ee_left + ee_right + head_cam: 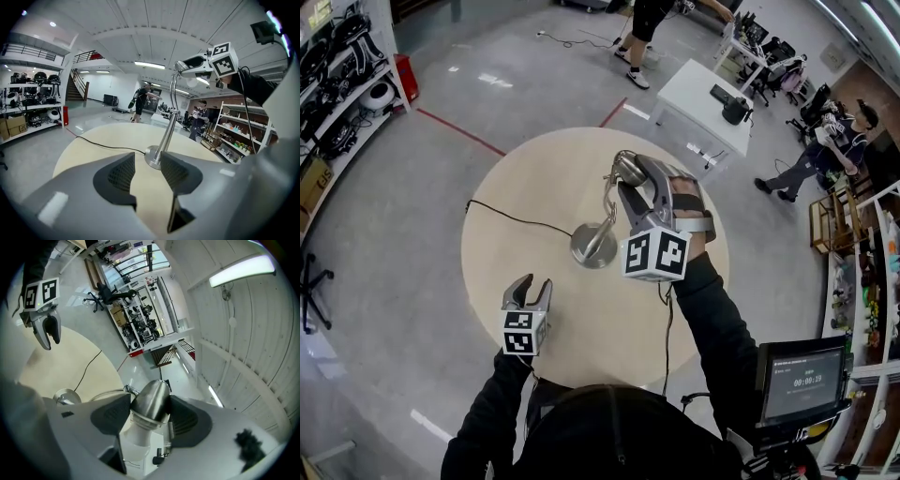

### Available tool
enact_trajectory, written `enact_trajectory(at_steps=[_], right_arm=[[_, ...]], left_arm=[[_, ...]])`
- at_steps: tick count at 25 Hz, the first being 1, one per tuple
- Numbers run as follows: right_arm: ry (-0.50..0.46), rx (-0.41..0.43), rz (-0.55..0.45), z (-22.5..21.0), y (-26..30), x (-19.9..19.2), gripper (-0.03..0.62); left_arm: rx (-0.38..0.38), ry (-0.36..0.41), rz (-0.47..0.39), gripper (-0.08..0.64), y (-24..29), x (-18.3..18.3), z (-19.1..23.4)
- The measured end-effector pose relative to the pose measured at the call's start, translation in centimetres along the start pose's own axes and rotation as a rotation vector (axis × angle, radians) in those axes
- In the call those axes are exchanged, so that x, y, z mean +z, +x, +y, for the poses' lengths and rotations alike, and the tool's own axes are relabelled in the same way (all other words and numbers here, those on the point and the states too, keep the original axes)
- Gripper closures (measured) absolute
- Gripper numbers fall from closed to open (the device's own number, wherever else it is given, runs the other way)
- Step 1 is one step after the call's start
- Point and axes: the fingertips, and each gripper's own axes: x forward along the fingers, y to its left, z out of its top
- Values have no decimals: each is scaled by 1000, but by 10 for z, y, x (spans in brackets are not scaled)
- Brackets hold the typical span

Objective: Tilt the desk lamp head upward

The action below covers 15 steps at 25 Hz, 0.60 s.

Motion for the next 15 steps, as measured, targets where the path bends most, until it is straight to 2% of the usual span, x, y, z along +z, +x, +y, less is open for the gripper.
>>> enact_trajectory(at_steps=[9, 15], right_arm=[[-70, 11, -15, 3, 7, 21, 314], [-77, 18, -23, 2, 11, 28, 314]], left_arm=[[21, -18, 1, 383, -11, -2, 10], [35, -29, 0, 383, -16, 1, 18]])
